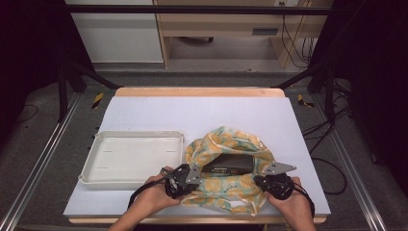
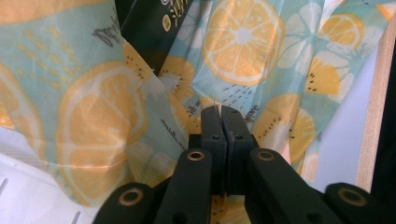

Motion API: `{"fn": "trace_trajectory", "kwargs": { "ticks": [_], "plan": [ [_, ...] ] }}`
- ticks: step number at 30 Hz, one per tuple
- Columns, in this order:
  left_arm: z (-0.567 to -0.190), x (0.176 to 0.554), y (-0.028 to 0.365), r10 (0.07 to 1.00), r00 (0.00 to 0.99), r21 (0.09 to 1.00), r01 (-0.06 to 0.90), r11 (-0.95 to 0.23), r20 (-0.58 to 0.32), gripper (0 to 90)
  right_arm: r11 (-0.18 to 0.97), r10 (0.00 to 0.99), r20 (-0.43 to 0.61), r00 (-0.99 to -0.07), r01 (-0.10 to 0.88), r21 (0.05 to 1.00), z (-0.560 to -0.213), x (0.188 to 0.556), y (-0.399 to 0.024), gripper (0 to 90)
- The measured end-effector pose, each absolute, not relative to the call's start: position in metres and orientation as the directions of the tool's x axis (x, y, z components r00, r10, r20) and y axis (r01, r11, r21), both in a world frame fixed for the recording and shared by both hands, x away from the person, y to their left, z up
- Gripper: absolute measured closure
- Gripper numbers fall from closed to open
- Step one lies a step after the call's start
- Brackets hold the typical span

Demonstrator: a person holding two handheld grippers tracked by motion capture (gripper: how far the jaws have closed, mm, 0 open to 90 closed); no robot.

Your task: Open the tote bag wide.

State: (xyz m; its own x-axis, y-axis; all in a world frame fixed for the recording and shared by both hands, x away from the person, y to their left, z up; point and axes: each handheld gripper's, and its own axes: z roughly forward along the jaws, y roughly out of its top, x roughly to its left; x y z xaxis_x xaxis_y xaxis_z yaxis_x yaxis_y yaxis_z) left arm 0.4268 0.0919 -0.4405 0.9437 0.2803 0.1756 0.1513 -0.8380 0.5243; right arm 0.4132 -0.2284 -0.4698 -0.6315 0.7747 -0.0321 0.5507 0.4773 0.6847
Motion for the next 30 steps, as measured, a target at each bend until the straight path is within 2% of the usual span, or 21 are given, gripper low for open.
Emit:
{"fn": "trace_trajectory", "kwargs": {
  "ticks": [5,11,20,25,30],
  "plan": [
    [-0.426,0.424,0.093,0.299,0.934,0.587,0.134,-0.799,0.193,71.3,0.464,0.771,-0.036,-0.636,0.522,0.715,-0.468,0.41,-0.23,88.9],
    [-0.398,0.424,0.088,0.318,0.926,0.667,0.107,-0.737,0.204,63.7,0.457,0.772,-0.056,-0.634,0.491,0.742,-0.463,0.405,-0.228,89.4],
    [-0.378,0.467,0.068,0.372,0.894,0.67,0.119,-0.732,0.249,68.7,0.454,0.756,-0.086,-0.649,0.426,0.783,-0.45,0.393,-0.217,90.0],
    [-0.381,0.491,0.061,0.414,0.865,0.665,0.132,-0.735,0.285,71.5,0.468,0.726,-0.093,-0.681,0.392,0.792,-0.45,0.386,-0.207,90.0],
    [-0.39,0.505,0.06,0.429,0.861,0.662,0.156,-0.733,0.272,71.8,0.487,0.699,-0.096,-0.709,0.372,0.79,-0.452,0.384,-0.199,90.0]
  ]
}}
